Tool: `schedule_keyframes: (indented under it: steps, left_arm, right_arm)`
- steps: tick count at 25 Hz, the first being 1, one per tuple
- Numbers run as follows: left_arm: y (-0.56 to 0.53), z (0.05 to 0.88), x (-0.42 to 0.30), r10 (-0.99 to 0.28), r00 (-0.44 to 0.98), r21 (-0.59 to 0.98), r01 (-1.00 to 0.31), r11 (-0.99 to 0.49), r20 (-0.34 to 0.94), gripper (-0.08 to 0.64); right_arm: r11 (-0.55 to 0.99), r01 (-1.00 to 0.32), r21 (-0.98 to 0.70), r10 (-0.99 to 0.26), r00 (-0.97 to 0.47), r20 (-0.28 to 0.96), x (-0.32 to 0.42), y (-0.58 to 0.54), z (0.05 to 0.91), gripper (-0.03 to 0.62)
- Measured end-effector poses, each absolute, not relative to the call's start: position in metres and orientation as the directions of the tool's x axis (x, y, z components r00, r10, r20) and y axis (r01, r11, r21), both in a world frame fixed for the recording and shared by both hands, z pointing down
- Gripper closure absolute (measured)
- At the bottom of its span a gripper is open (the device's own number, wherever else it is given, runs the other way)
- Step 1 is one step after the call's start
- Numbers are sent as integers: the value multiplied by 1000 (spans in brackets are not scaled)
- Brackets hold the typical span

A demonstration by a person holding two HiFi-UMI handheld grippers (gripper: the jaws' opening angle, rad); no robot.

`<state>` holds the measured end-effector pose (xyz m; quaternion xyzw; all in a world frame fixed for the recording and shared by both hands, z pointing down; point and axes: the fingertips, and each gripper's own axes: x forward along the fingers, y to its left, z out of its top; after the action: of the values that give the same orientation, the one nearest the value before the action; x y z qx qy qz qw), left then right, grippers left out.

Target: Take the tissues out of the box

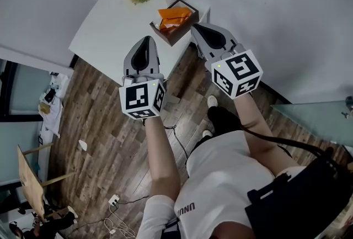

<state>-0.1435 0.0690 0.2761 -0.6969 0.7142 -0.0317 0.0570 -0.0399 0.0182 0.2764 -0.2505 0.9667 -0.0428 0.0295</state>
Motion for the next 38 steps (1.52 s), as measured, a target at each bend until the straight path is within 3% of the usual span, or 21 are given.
schedule_keyframes:
  steps: [28, 38]
  left_arm:
    - [-41, 296, -180, -990, -139, -144, -981, 134, 26, 545]
    - [-49, 311, -184, -991, -115, -121, -987, 107, 62, 545]
  right_arm:
    - [917, -385, -106, -389, -921, -18, -72, -115, 279, 572]
    - [910, -400, -113, -404, -915, -13, -70, -130, 283, 572]
